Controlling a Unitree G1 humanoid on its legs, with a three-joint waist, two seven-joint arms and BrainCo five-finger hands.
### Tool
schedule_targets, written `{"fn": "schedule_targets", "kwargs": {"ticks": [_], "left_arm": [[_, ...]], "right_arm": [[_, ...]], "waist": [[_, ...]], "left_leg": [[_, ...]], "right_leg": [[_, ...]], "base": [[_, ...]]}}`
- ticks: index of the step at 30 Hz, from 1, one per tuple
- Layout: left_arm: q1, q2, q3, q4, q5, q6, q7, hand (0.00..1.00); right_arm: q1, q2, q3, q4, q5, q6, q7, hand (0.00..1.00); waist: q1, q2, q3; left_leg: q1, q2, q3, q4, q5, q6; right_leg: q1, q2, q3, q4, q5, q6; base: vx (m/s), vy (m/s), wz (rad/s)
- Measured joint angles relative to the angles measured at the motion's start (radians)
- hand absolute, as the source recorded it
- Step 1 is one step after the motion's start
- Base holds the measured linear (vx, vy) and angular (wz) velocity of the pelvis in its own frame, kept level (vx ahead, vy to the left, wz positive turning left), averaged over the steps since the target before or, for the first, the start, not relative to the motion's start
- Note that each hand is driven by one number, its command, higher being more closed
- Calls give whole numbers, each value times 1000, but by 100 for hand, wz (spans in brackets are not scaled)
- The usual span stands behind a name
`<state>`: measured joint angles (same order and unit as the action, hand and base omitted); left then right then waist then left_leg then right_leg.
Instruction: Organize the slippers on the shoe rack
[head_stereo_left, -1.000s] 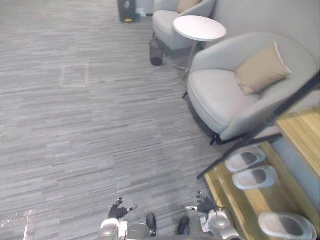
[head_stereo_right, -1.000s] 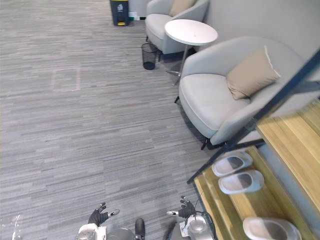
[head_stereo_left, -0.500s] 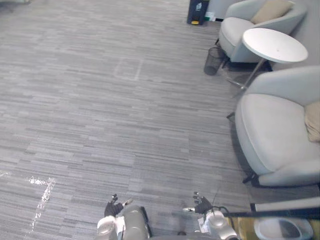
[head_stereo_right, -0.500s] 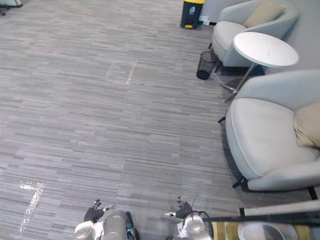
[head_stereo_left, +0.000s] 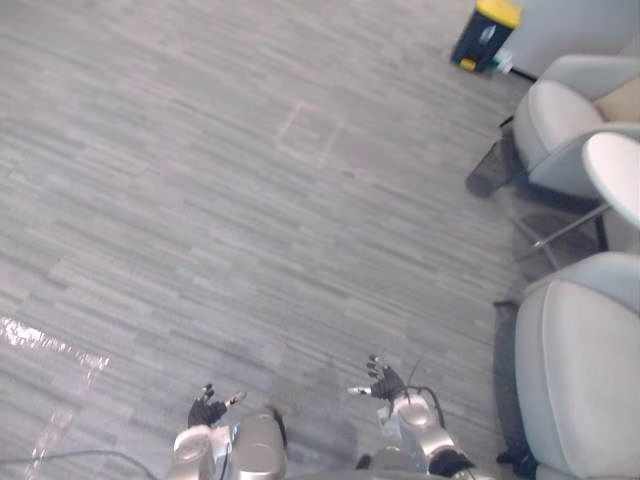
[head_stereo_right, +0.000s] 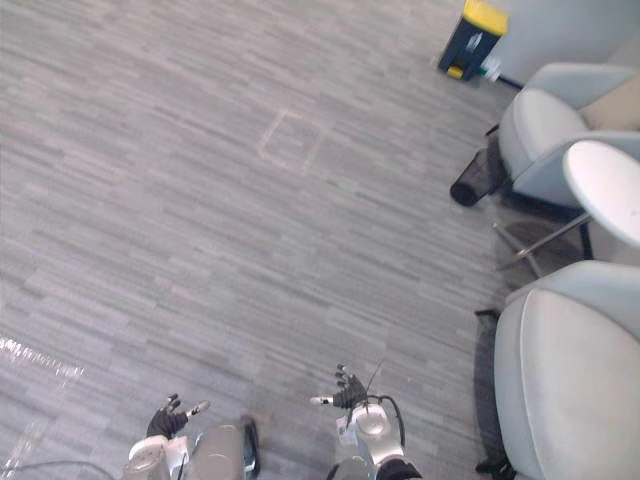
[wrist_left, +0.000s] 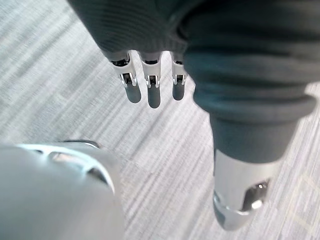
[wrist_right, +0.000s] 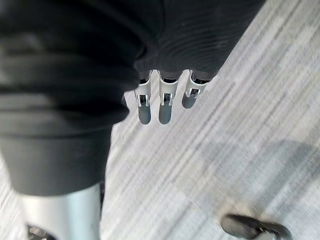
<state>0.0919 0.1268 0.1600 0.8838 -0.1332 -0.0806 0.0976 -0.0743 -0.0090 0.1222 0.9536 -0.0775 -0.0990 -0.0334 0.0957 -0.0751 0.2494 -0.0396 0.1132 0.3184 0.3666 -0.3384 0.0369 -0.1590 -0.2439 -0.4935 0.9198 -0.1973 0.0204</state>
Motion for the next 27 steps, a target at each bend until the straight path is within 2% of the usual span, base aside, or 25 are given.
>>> {"fn": "schedule_targets", "kwargs": {"ticks": [1,2,3,4,5,6,7,8,9,10,11,12,13,14,15,17,18,20,21,22,23,24,25,26,27], "left_arm": [[0,-2,0,0,-2,0,0,0],[-3,-10,0,0,-7,0,3,0],[-18,-21,0,1,-7,-1,7,0],[-22,-24,0,1,-7,-1,8,0],[-26,-32,-1,1,-7,-2,8,0],[-17,-38,-4,8,-7,-2,9,0],[-13,-39,-4,12,-7,-2,9,0],[5,-39,-4,10,-6,-6,8,0],[10,-44,-5,14,-6,-10,7,0],[9,-47,-8,21,-6,-13,7,0],[10,-66,-2,31,-5,-16,7,0],[11,-69,2,34,-5,-15,7,0],[23,-87,12,39,-10,-13,2,0],[18,-88,20,39,-6,-13,2,0],[13,-86,20,38,-6,-14,1,0],[-2,-69,17,10,-6,-22,-6,0],[-3,-68,17,6,-6,-22,-7,0],[-16,-67,17,-18,-7,-24,-13,0],[-27,-64,16,-28,-6,-24,-13,0],[-31,-65,16,-30,-6,-24,-13,0],[-34,-70,16,-32,-7,-23,-13,0],[-42,-64,15,-30,-6,-23,-13,0],[-46,-62,15,-30,-6,-22,-12,0],[-45,-61,18,-27,-6,-19,-13,0],[-42,-59,20,-29,-8,-19,-13,0]], "right_arm": [[3,-1,0,0,0,1,1,0],[6,-5,0,0,0,7,1,0],[3,-10,0,0,0,9,1,0],[3,-12,0,0,0,9,1,0],[3,-16,0,0,0,11,1,0],[2,-23,0,-8,0,10,-1,0],[3,-24,0,-8,0,10,-1,0],[22,-26,1,-17,0,12,2,0],[38,-35,0,-25,0,13,3,0],[39,-37,0,-25,0,14,3,0],[26,-43,0,-26,0,15,6,0],[22,-43,0,-26,0,15,6,0],[8,-43,9,-26,1,16,10,0],[-8,-36,16,-21,2,20,11,0],[-11,-34,17,-19,2,22,12,0],[-26,-23,21,-17,10,21,11,0],[-29,-23,21,-18,10,20,10,0],[-51,-31,20,-18,12,19,0,0],[-56,-34,19,-18,12,19,-8,0],[-56,-33,16,-18,12,19,-8,0],[-53,-31,8,-16,10,19,-9,0],[-57,-22,8,-15,10,19,-12,0],[-61,-20,11,-17,9,17,-10,0],[-66,-8,18,-19,9,14,-10,0],[-66,-6,20,-21,9,12,-10,0]], "waist": [[-4,4,0],[-14,15,1],[-18,27,5],[-19,31,6],[-30,33,7],[-41,32,6],[-43,31,4],[-51,34,-17],[-56,51,-45],[-56,61,-49],[-53,96,-60],[-52,104,-60],[-40,130,-54],[-29,143,-46],[-28,141,-42],[-20,92,-28],[-19,85,-29],[-13,65,-21],[-9,51,-11],[-7,48,-7],[11,49,-8],[19,19,-7],[17,14,-7],[18,10,-7],[18,10,-7]], "left_leg": [[12,-1,0,-12,-1,-2],[42,-7,-9,-42,-3,-5],[78,-16,-22,-76,-5,-12],[92,-20,-28,-89,-5,-12],[140,-40,-46,-134,-4,-25],[210,-59,-67,-176,-20,-59],[236,-60,-72,-183,-28,-71],[288,-60,-99,-184,-56,-107],[285,-29,-144,-115,-73,-127],[264,-10,-152,-48,-72,-128],[163,61,-141,187,-37,-145],[140,79,-132,249,-13,-145],[50,164,-75,472,138,-116],[-26,246,-11,666,116,-89],[-44,257,3,701,100,-83],[-160,238,83,693,40,-84],[-184,231,95,666,32,-83],[-295,169,111,446,26,-76],[-332,108,99,242,70,-65],[-332,88,91,154,102,-68],[-312,40,49,-68,287,-51],[-277,-3,43,-98,361,7],[-277,-10,43,-97,356,14],[-272,-7,43,-41,302,43],[-270,-5,42,-23,288,50]], "right_leg": [[-29,11,-3,-43,-12,0],[-106,40,-8,-221,-12,0],[-153,75,-10,-438,36,22],[-161,85,-9,-519,58,32],[-178,103,8,-711,123,71],[-199,107,27,-766,161,51],[-196,109,31,-764,168,40],[-190,121,72,-732,198,-22],[-201,134,96,-651,266,-67],[-202,136,90,-620,257,-73],[-179,157,62,-595,202,-89],[-171,166,60,-593,189,-90],[-116,205,71,-620,154,-100],[-33,241,86,-668,128,-104],[-7,244,90,-680,119,-104],[138,234,121,-770,91,-86],[155,232,125,-785,88,-83],[224,216,142,-836,73,-57],[263,193,138,-853,55,-28],[278,186,134,-860,52,-22],[322,178,125,-877,35,5],[358,157,126,-896,31,24],[361,154,115,-896,43,29],[379,147,109,-888,114,59],[385,146,108,-880,131,76]], "base": [[421,68,26],[374,17,41],[476,13,45],[389,-11,52],[589,-64,67],[486,-60,70],[799,-172,91],[732,-226,103],[884,-289,105],[761,-295,70],[604,-230,25],[748,-248,-5],[702,-189,-32],[685,-173,-33],[624,-127,-19],[628,-90,-17],[544,-38,-28],[527,66,-28],[511,128,-16],[506,192,-15],[671,247,-16],[573,210,-9],[682,213,9],[419,140,18],[514,179,15]]}}
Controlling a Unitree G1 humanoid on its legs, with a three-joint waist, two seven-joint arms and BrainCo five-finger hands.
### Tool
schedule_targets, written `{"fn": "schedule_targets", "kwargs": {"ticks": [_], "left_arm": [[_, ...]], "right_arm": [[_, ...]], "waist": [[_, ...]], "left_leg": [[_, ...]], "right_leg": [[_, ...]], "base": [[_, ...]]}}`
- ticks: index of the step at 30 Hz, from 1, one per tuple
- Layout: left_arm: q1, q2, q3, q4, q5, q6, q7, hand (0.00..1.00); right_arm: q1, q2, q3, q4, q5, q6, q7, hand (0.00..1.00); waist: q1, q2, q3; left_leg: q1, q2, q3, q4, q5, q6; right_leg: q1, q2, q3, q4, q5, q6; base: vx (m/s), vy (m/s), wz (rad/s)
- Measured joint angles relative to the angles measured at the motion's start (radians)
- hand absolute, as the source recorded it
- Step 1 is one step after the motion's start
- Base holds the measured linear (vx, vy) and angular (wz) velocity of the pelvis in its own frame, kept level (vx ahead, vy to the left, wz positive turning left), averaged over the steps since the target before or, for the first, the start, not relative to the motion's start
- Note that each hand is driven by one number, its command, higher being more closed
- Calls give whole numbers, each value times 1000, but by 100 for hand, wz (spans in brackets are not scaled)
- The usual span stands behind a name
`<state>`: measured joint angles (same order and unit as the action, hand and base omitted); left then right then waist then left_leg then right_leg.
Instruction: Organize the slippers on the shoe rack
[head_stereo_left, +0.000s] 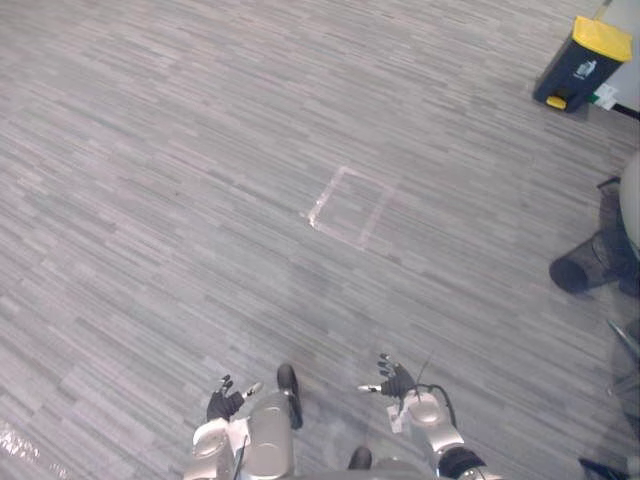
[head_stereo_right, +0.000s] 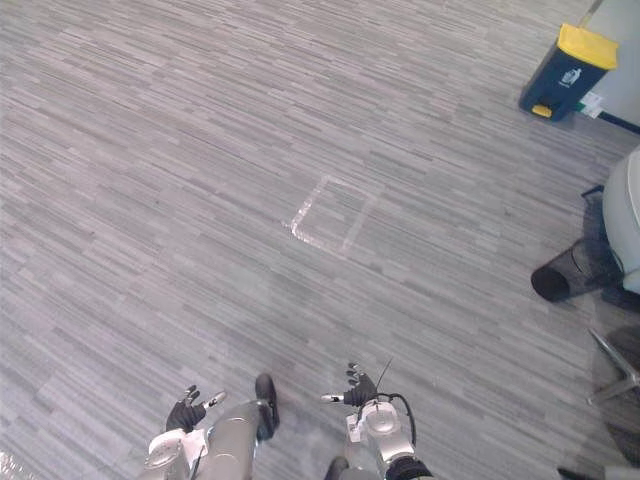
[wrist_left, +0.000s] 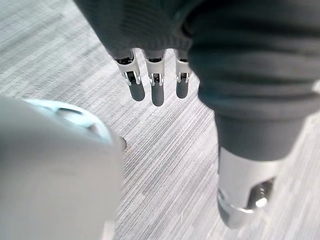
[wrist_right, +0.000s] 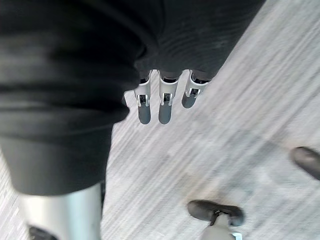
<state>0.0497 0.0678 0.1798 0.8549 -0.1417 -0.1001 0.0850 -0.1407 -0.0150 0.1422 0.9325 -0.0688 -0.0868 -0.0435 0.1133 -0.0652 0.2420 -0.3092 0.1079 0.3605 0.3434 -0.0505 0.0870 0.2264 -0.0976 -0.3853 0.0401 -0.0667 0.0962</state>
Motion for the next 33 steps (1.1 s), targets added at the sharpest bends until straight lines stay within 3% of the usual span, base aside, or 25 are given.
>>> {"fn": "schedule_targets", "kwargs": {"ticks": [1,2,3,4,5,6,7,9,10,12,14,15,17,18,19,21,22,24,26,28,29,30,31,32,33], "left_arm": [[2,-2,3,0,0,-1,1,0],[9,-2,-2,2,1,0,1,0],[9,1,-8,8,1,2,1,0],[9,5,-12,12,0,3,0,0],[12,18,-23,25,1,10,1,0],[25,29,-31,24,1,17,3,0],[30,33,-37,24,1,19,4,0],[42,36,-42,24,1,20,5,0],[40,29,-45,26,2,20,4,0],[33,26,-49,28,3,21,4,0],[17,26,-56,31,10,20,3,0],[16,27,-64,35,21,20,3,0],[34,33,-71,41,25,19,1,0],[33,32,-81,46,33,20,1,0],[28,23,-90,52,35,20,-2,0],[33,8,-83,57,43,20,-1,0],[41,-3,-79,64,43,22,-2,0],[26,5,-79,63,43,22,-3,0],[10,18,-79,49,43,16,-4,0],[9,18,-78,36,43,15,-4,0],[5,21,-77,21,43,10,-3,0],[3,22,-75,20,43,4,-3,0],[3,21,-73,20,41,3,-4,0],[2,12,-51,24,39,0,-1,0],[1,25,-47,24,40,0,1,0]], "right_arm": [[1,4,0,-2,0,-6,0,0],[5,7,0,0,0,-8,1,0],[10,15,0,2,-2,-7,4,0],[13,17,0,2,-2,-7,5,0],[21,18,1,4,-2,-4,6,0],[35,17,0,3,-3,-3,9,0],[42,17,0,3,-3,-3,10,0],[53,15,-4,3,-4,-3,11,0],[49,13,-13,2,-7,-3,13,0],[51,10,-15,0,-7,-2,13,0],[58,7,-15,0,-8,4,15,0],[64,6,-15,0,-8,5,15,0],[97,7,-14,0,-8,7,20,0],[104,-4,-21,-5,-8,8,24,0],[108,-22,-20,-9,-7,7,25,0],[100,-33,-18,-12,-7,8,24,0],[93,-29,-15,-11,-6,9,24,0],[89,-24,-21,-8,2,10,22,0],[82,-22,-21,-9,2,10,22,0],[69,-25,-25,-9,3,9,20,0],[55,-21,-39,-9,3,9,15,0],[50,-18,-53,-8,2,9,9,0],[50,-18,-56,-6,2,8,7,0],[57,-15,-53,3,1,9,0,0],[61,1,-47,2,0,8,-1,0]], "waist": [[0,1,0],[0,9,-2],[-2,4,0],[-2,2,0],[-5,4,1],[-13,11,4],[-15,10,3],[-36,7,2],[-57,12,4],[-61,23,11],[-64,27,14],[-64,24,12],[-70,0,-11],[-80,10,-31],[-79,50,-53],[-70,87,-50],[-59,110,-48],[-57,85,-33],[-51,44,-25],[-49,36,-17],[-44,26,-6],[-42,23,0],[-40,22,2],[-16,16,3],[-18,-2,0]], "left_leg": [[9,4,-6,40,-40,11],[42,20,-16,87,-127,-6],[76,22,-16,122,-187,-16],[90,21,-14,127,-201,-19],[156,18,-13,125,-238,-28],[230,17,-13,96,-260,-35],[257,13,-12,78,-265,-39],[320,2,-9,26,-274,-43],[361,-10,-10,-8,-285,-50],[399,-11,-8,-36,-288,-55],[480,-28,-14,-109,-300,-90],[517,-37,-17,-124,-316,-116],[566,-58,-56,-99,-345,-163],[541,-29,-99,20,-353,-177],[453,50,-108,244,-318,-213],[365,137,-88,474,-207,-189],[283,224,-52,679,-162,-165],[204,241,-30,759,-219,-152],[94,196,-18,627,-273,-141],[54,157,-33,468,-278,-149],[18,97,-104,267,-260,-143],[13,50,-201,49,-180,-164],[14,42,-224,10,-131,-170],[64,13,-253,-43,8,-161],[66,4,-233,-22,-33,-162]], "right_leg": [[1,-12,-1,52,17,18],[-44,-40,14,255,-8,56],[-140,-103,21,546,5,60],[-176,-124,23,646,7,56],[-272,-163,25,902,-5,32],[-323,-167,7,1003,-34,-16],[-343,-166,-4,1010,-46,-32],[-412,-161,-51,947,-86,-54],[-498,-149,-86,798,-112,-75],[-532,-107,-113,594,-102,-67],[-543,-30,-148,198,7,-55],[-544,-14,-147,143,38,-73],[-543,-11,-97,170,87,-163],[-554,-11,-89,257,115,-191],[-528,20,-109,270,62,-194],[-476,71,-97,241,31,-206],[-408,119,-79,198,8,-228],[-334,124,-51,170,-14,-216],[-219,115,3,100,-30,-195],[-186,111,42,80,-30,-193],[-157,90,81,67,-45,-170],[-133,75,116,63,-65,-135],[-124,72,128,61,-69,-128],[-105,60,184,57,-93,-88],[-105,35,183,64,-93,-85]], "base": [[378,173,6],[513,247,4],[496,245,-1],[479,218,-3],[421,158,-5],[428,143,-5],[422,116,3],[389,83,10],[376,57,7],[359,33,6],[540,-18,20],[653,-97,40],[604,-150,55],[674,-221,52],[803,-250,34],[585,-146,-25],[587,-77,-48],[615,-71,-31],[512,-13,-49],[424,96,-74],[511,226,-99],[498,261,-87],[471,321,-113],[405,282,-92],[405,260,-87]]}}
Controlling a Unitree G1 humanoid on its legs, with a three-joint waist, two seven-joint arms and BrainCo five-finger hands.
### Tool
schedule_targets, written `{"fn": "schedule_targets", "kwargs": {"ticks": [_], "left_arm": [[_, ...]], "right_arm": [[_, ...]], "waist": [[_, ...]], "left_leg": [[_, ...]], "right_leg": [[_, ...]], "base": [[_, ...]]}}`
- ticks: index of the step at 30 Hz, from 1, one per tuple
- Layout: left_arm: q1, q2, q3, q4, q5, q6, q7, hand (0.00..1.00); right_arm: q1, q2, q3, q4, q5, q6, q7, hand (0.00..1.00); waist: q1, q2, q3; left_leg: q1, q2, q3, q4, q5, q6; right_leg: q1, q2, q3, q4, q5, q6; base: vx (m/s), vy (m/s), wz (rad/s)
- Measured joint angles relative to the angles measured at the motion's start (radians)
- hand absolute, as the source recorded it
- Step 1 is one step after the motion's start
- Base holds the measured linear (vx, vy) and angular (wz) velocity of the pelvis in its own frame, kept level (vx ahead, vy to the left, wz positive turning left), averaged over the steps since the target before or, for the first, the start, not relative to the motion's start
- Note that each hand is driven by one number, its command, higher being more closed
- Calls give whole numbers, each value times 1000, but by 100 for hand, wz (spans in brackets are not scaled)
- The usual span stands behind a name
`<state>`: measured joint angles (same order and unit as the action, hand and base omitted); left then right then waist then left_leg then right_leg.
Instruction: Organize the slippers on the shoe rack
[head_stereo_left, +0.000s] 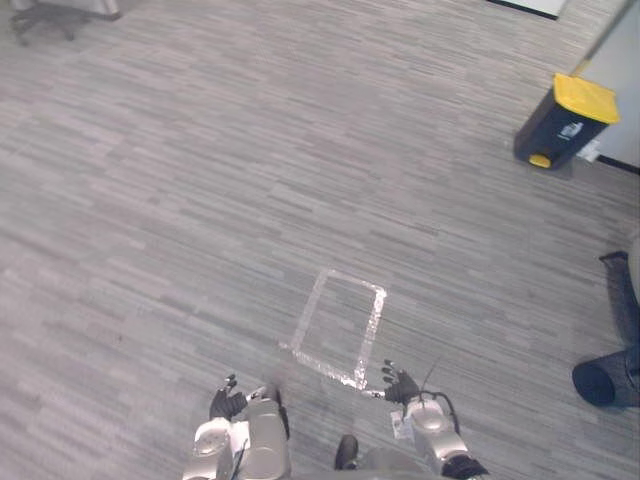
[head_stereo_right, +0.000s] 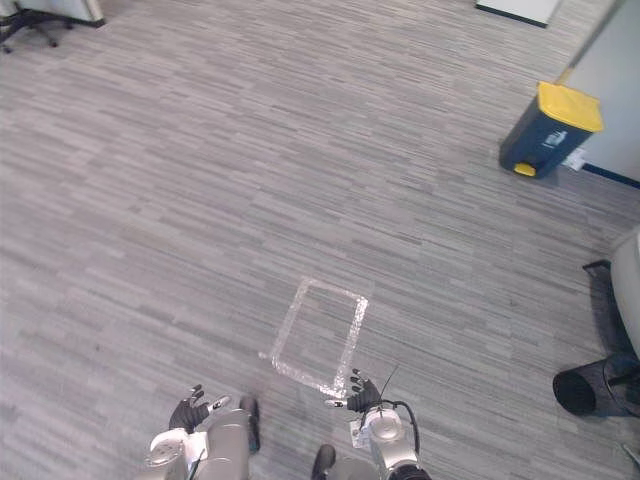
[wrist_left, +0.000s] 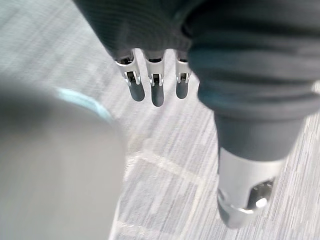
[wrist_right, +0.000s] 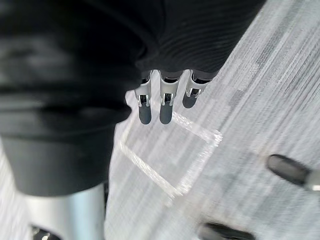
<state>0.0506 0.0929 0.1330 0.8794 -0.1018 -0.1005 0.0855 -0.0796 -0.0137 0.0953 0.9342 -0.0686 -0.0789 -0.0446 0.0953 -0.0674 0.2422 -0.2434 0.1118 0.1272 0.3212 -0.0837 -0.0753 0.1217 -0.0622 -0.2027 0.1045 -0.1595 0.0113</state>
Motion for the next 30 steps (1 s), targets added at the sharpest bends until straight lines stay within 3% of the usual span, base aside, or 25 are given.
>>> {"fn": "schedule_targets", "kwargs": {"ticks": [1,3,4,5,6,7,8,9,11,12,13,16,17,18,20,21,22,23,25,26,28,30], "left_arm": [[-1,2,0,0,-2,0,-1,0],[4,5,8,7,-11,3,-1,0],[5,7,8,10,-11,3,-1,0],[9,17,8,24,-12,8,-2,0],[12,19,7,25,-12,10,-2,0],[16,24,5,36,-11,18,-2,0],[21,28,4,49,-11,23,-2,0],[23,29,3,52,-11,24,-2,0],[33,32,5,62,-8,26,-2,0],[34,32,5,64,-8,26,-3,0],[36,31,5,68,-6,27,-3,0],[37,33,8,73,4,25,-4,0],[36,40,10,77,5,24,-3,0],[36,23,6,94,17,24,-5,0],[33,0,-11,99,33,25,-10,0],[31,-1,-15,99,34,25,-11,0],[24,0,-17,99,38,25,-14,0],[18,3,-19,100,43,25,-22,0],[21,9,-32,100,43,25,-26,0],[23,4,-36,92,43,22,-28,0],[22,5,-35,85,43,20,-28,0],[36,3,-33,57,41,17,-27,0]], "right_arm": [[0,3,1,0,0,0,0,0],[20,10,22,2,-2,0,3,0],[21,11,27,2,-2,0,4,0],[18,18,34,1,-6,0,6,0],[13,18,37,1,-8,0,8,0],[14,18,37,1,-9,0,9,0],[12,18,37,0,-9,0,12,0],[11,18,36,-1,-9,0,13,0],[10,16,34,-7,-12,0,18,0],[11,16,34,-7,-12,1,18,0],[16,14,33,-7,-12,1,18,0],[28,14,33,-7,-14,2,19,0],[45,10,33,-4,-19,1,19,0],[39,-11,33,2,-22,4,19,0],[39,-36,18,1,-33,9,17,0],[44,-37,12,1,-34,10,16,0],[56,-32,-9,2,-40,11,16,0],[72,-29,-8,-6,-40,10,15,0],[78,-34,-2,-6,-40,10,11,0],[70,-38,3,-6,-40,10,6,0],[70,-36,-5,-6,-40,10,4,0],[80,-47,-7,-5,-39,12,4,0]], "waist": [[0,-5,-2],[0,7,-3],[0,7,-3],[3,8,-3],[3,7,-3],[-4,9,-2],[-16,13,1],[-19,14,1],[-35,12,1],[-37,13,1],[-42,13,1],[-40,0,-3],[-39,-33,-11],[-34,13,-14],[-64,65,-20],[-65,67,-20],[-62,63,-20],[-57,66,-22],[-47,86,-31],[-35,101,-29],[-39,98,-27],[-32,90,-24]], "left_leg": [[-4,0,1,17,-16,1],[23,26,56,152,-150,33],[35,27,68,155,-162,36],[90,34,132,147,-179,61],[114,32,152,143,-185,72],[175,31,198,126,-200,93],[236,32,229,85,-203,98],[254,34,239,71,-203,98],[351,35,309,-9,-203,97],[359,35,315,-15,-203,97],[394,32,344,-32,-203,97],[456,-6,400,-78,-202,94],[482,-49,398,-92,-210,66],[510,-36,382,-103,-231,31],[505,-5,378,-74,-255,2],[503,3,377,-55,-258,-3],[483,36,372,40,-265,-13],[410,117,329,301,-251,-5],[344,182,296,493,-221,-2],[267,202,225,611,-279,-1],[223,189,188,591,-314,13],[180,93,28,363,-334,15]], "right_leg": [[-1,-4,0,5,0,0],[-34,-28,14,187,-27,47],[-48,-36,12,227,-28,50],[-122,-87,-22,438,-32,56],[-150,-114,-49,523,-30,54],[-210,-178,-154,700,-26,29],[-244,-207,-247,799,-44,1],[-252,-208,-266,810,-48,-4],[-301,-203,-416,752,-75,-22],[-302,-201,-435,733,-76,-25],[-309,-194,-503,627,-74,-38],[-315,-160,-590,299,69,-56],[-312,-168,-606,224,172,-180],[-300,-142,-598,222,119,-202],[-305,-92,-586,220,89,-179],[-304,-85,-584,220,79,-175],[-293,-64,-574,211,54,-157],[-250,-2,-531,163,56,-158],[-222,54,-484,123,58,-161],[-196,106,-406,92,57,-162],[-178,117,-359,76,63,-154],[-151,117,-235,64,76,-132]], "base": [[322,183,-49],[386,254,-67],[392,275,-85],[196,134,-72],[335,234,-99],[328,210,-86],[385,237,-79],[347,187,-76],[273,113,-74],[287,74,-65],[284,25,-60],[273,-25,-54],[306,-58,-83],[348,-65,-80],[261,-39,-44],[216,-42,-30],[202,-101,-60],[233,-110,-68],[206,-17,-117],[218,76,-139],[162,97,-114],[94,144,-142]]}}
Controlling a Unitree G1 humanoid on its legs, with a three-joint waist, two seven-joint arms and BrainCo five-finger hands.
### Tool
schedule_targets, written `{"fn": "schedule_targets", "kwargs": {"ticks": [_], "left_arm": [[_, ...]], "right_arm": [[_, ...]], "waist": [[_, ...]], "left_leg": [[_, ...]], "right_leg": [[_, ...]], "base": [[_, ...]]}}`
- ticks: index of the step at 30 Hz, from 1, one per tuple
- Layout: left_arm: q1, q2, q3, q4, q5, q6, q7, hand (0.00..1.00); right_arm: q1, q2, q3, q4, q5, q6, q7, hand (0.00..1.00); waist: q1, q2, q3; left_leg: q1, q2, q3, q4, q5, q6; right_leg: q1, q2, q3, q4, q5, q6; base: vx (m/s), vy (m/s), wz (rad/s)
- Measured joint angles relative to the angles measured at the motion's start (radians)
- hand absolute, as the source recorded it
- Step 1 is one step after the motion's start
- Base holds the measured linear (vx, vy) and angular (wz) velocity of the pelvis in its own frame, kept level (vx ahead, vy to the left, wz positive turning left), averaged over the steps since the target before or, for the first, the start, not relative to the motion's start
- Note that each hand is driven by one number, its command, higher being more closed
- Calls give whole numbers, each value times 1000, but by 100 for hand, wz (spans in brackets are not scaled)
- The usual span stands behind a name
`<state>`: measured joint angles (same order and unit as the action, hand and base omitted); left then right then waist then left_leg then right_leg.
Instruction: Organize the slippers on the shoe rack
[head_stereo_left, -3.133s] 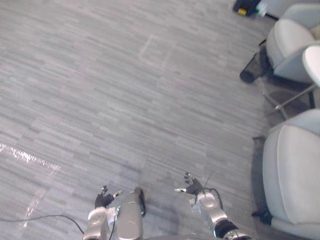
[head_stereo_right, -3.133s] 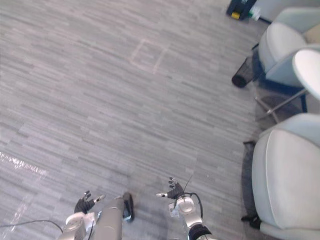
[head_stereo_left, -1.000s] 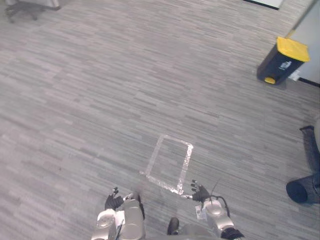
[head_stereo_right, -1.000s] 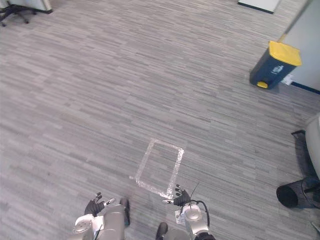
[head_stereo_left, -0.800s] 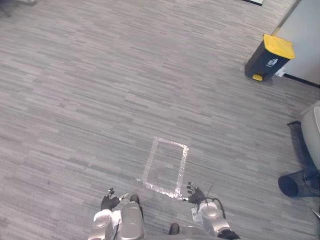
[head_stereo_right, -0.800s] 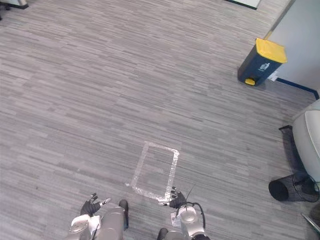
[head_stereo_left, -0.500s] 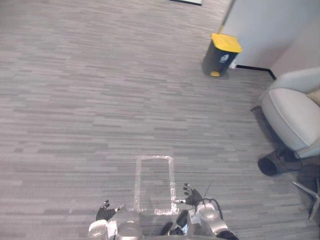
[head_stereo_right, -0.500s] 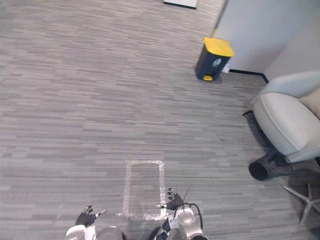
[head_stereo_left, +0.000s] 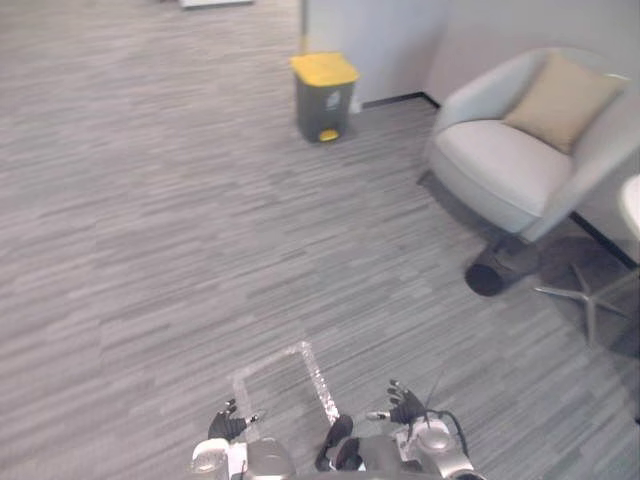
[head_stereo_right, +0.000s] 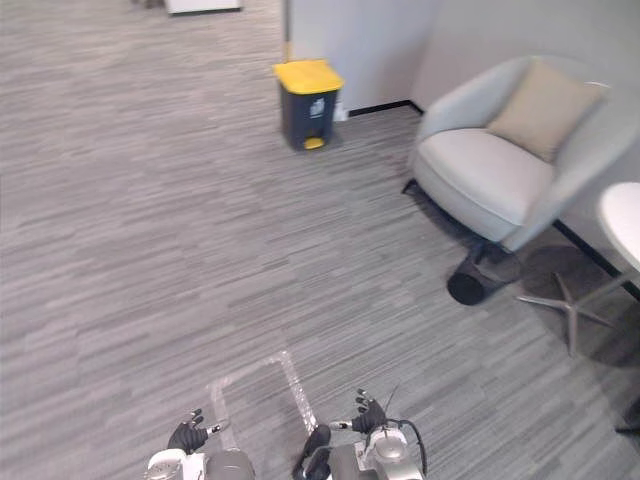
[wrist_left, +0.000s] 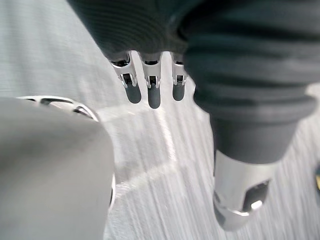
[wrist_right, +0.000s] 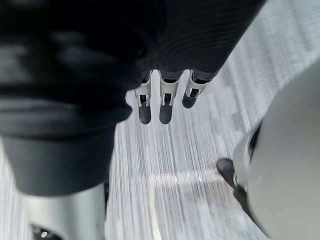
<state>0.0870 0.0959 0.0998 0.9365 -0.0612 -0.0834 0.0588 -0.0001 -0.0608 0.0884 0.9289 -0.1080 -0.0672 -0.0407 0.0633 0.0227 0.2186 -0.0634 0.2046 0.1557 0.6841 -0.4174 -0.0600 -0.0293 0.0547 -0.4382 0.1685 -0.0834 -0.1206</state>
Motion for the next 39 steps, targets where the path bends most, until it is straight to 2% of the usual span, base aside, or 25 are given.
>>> {"fn": "schedule_targets", "kwargs": {"ticks": [1,2,3,4,5,8,10,12,13,14,15,16,17,18,20,25,27,28,29,30,32,34,35,37,39], "left_arm": [[4,0,0,-4,0,-1,0,0],[9,-2,1,-5,-1,0,1,0],[19,-2,2,-4,-1,1,2,0],[26,-3,1,-2,0,2,2,0],[49,-9,2,2,-5,2,4,0],[47,1,2,35,-18,4,3,0],[49,6,2,53,-19,4,3,0],[50,6,2,58,-18,4,3,0],[52,6,1,58,-19,4,3,0],[58,6,2,58,-19,4,3,0],[63,12,2,59,-18,3,3,0],[63,13,2,60,-18,4,3,0],[63,15,2,63,-18,3,3,0],[64,17,2,69,-18,4,2,0],[62,21,2,72,-19,3,1,0],[51,28,-11,75,-10,6,-4,0],[43,25,-18,74,-9,6,-5,0],[42,25,-24,69,-9,7,-5,0],[45,23,-32,66,-9,6,-5,0],[52,14,-43,67,-10,7,-5,0],[54,12,-40,66,-11,7,-3,0],[51,13,-32,65,-12,6,-3,0],[50,13,-17,65,-12,9,-3,0],[53,19,2,71,-14,10,-1,0],[57,24,2,74,-21,10,0,0]], "right_arm": [[-2,-1,0,0,0,0,0,0],[-4,-6,1,0,0,-1,-1,0],[1,-12,13,1,0,-1,-1,0],[5,-16,17,2,0,-1,0,0],[8,-23,34,3,0,-2,0,0],[14,-16,34,7,-1,-4,2,0],[13,-9,33,31,-1,-6,2,0],[10,-8,33,38,-1,-5,2,0],[8,-8,32,44,-1,-5,3,0],[5,-7,33,51,-1,-5,4,0],[3,-6,31,62,-1,-6,5,0],[1,-6,31,64,-1,-6,5,0],[-2,-6,27,69,-3,-6,8,0],[0,-5,14,71,-9,-6,13,0],[-1,2,-8,73,-10,-5,21,0],[-2,0,-32,73,-9,-7,21,0],[-4,-9,-46,75,-8,-8,20,0],[-4,-18,-46,79,-7,-12,19,0],[-3,-27,-46,81,-7,-13,19,0],[-3,-36,-47,92,-7,-11,16,0],[0,-40,-47,96,-7,-10,5,0],[2,-39,-46,97,-3,-10,-1,0],[2,-37,-46,97,-1,-10,-3,0],[-2,-33,-50,92,1,-11,-3,0],[22,-25,-73,94,-2,-10,-2,0]], "waist": [[0,0,0],[5,3,-1],[14,5,-4],[15,5,-5],[16,25,-16],[13,12,-14],[3,-3,-27],[0,-4,-31],[1,-4,-31],[1,-4,-32],[1,-13,-34],[1,-14,-34],[1,-25,-36],[0,-22,-38],[0,-40,-38],[0,-39,-31],[3,-22,-23],[8,-14,-17],[11,-5,-12],[19,12,-6],[20,12,-6],[22,6,-5],[24,6,-5],[25,-1,-5],[25,-20,-15]], "left_leg": [[-8,-17,-34,-38,0,0],[-11,-81,-196,-165,20,-26],[0,-137,-288,-206,62,-47],[8,-151,-304,-215,73,-44],[36,-181,-306,-248,89,10],[81,-180,-189,-283,99,40],[146,-195,-133,-368,118,66],[178,-199,-114,-395,123,69],[206,-200,-91,-410,124,69],[225,-203,-64,-423,124,69],[257,-220,-15,-440,123,69],[262,-223,-9,-442,123,69],[279,-236,12,-456,123,69],[297,-243,34,-479,123,69],[315,-250,45,-502,119,75],[315,-225,52,-511,110,65],[249,-181,62,-346,54,48],[166,-150,72,-181,47,43],[122,-126,84,-82,39,45],[75,-86,91,-2,16,68],[40,-56,82,-28,5,82],[30,-59,21,-168,7,71],[36,-73,-7,-241,56,19],[65,-93,3,-321,103,21],[107,-100,33,-367,135,16]], "right_leg": [[0,0,20,0,2,3],[-4,0,93,-1,10,16],[-7,0,159,-11,18,29],[-7,0,174,-18,22,35],[-6,2,217,-29,46,68],[-8,-11,281,-37,89,86],[-4,-27,319,-28,84,95],[-9,-35,319,-9,74,105],[-20,-43,298,19,65,105],[-32,-59,235,54,49,83],[-61,-123,55,140,-6,36],[-62,-136,23,153,-16,30],[-61,-182,-100,200,-51,13],[-58,-231,-224,244,-89,8],[-60,-254,-284,279,-111,11],[-58,-186,-248,210,-99,-1],[-38,-142,-243,152,-91,19],[-22,-118,-230,105,-74,32],[-11,-99,-213,74,-63,39],[2,-64,-186,25,-55,50],[8,-49,-170,-19,-35,76],[10,-36,-150,-77,-4,97],[18,-34,-143,-106,16,106],[18,-44,-142,-112,26,99],[27,-80,-146,-59,21,93]], "base": [[17,204,-160],[11,232,-174],[11,232,-174],[77,308,-167],[97,264,-115],[104,290,-111],[118,184,-68],[109,88,-36],[139,75,-51],[157,70,-81],[101,33,-67],[110,17,-65],[89,8,-44],[122,4,-45],[158,-12,-31],[112,-46,-22],[-16,-25,-13],[-54,-8,-23],[-114,-3,-45],[-112,1,-46],[-112,1,-52],[-111,16,-61],[-91,49,-59],[-28,64,-31],[69,85,-13]]}}
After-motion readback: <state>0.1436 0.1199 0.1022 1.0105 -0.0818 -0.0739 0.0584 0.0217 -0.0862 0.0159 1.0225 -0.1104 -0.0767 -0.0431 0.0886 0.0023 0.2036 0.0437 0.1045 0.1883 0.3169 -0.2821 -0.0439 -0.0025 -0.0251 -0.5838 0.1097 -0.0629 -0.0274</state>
